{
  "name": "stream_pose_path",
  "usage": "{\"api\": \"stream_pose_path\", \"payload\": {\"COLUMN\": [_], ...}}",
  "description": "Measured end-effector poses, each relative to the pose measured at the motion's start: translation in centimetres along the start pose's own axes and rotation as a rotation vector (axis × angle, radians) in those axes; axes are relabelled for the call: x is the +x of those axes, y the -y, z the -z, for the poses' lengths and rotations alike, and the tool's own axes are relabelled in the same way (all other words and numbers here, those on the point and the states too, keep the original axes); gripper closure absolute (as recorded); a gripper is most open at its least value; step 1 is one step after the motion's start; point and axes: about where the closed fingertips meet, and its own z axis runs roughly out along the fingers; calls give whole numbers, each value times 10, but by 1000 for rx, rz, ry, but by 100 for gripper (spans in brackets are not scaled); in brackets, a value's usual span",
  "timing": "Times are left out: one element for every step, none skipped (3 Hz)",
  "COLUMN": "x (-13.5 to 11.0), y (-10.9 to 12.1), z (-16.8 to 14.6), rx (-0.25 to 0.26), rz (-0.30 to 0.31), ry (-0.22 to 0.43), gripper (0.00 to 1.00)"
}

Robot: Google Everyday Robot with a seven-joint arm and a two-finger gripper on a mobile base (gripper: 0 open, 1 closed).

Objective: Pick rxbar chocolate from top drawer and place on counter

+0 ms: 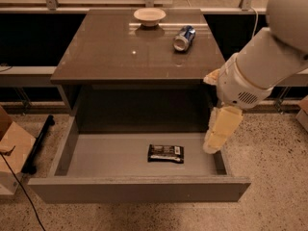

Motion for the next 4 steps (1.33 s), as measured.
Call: {"api": "stream_pose_path", "payload": {"x": [-5, -6, 0, 7], "y": [3, 9, 16, 26], "z": [-38, -77, -108, -131], "rx": [-18, -37, -42, -48], "rz": [-11, -40, -82, -140], "ry": [42, 61, 91, 141], "gripper": [0, 0, 0, 0]}}
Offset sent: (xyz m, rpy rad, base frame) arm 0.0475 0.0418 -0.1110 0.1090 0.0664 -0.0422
